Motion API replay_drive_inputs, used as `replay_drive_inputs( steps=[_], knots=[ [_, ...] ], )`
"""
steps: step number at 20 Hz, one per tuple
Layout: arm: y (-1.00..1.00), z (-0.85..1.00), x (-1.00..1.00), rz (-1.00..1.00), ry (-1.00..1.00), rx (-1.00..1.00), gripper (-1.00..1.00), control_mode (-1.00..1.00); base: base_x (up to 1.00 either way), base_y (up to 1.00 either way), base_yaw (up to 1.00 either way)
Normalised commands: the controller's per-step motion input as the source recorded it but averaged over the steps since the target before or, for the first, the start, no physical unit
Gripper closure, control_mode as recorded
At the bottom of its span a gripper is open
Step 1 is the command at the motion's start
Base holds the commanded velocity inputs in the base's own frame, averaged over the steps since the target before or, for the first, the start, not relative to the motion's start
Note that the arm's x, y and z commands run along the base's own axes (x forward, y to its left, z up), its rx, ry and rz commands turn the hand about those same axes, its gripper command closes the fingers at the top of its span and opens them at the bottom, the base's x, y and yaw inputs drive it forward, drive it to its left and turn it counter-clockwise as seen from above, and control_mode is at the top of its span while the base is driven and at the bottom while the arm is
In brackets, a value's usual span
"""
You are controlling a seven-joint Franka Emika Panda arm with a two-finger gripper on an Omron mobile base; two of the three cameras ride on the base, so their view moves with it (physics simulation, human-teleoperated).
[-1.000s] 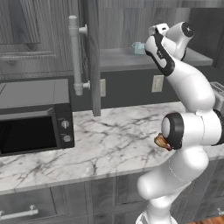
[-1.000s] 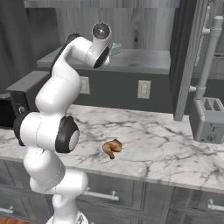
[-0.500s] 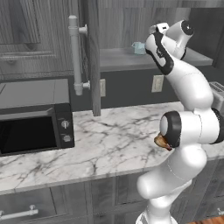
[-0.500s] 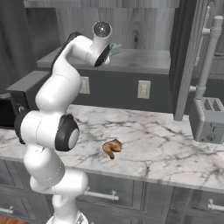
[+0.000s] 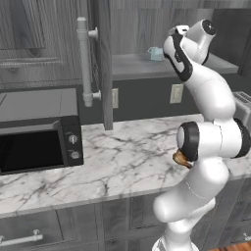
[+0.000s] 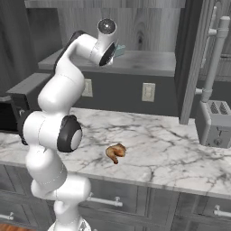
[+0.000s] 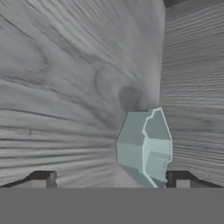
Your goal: Retrieve the tupperware from the cabinet, then place the raw meat into the tupperware to avoid contamination.
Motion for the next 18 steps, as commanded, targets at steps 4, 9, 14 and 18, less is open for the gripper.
replay_drive_inputs(
  steps=[4, 9, 14, 18],
  knots=[
    [-0.18, 0.00, 0.48, 0.00, 0.07, 0.00, -1.00, -1.00, 0.00, 0.00, 0.00],
    [-0.17, 0.00, 0.47, 0.00, 0.05, 0.00, -1.00, -1.00, 0.00, 0.00, 0.00],
    [-0.17, -0.08, 0.53, 0.00, 0.01, 0.00, -1.00, -1.00, 0.00, 0.00, 0.00],
    [-0.13, -0.13, 0.52, 0.00, 0.00, 0.00, -1.00, -1.00, 0.00, 0.00, 0.00]
  ],
)
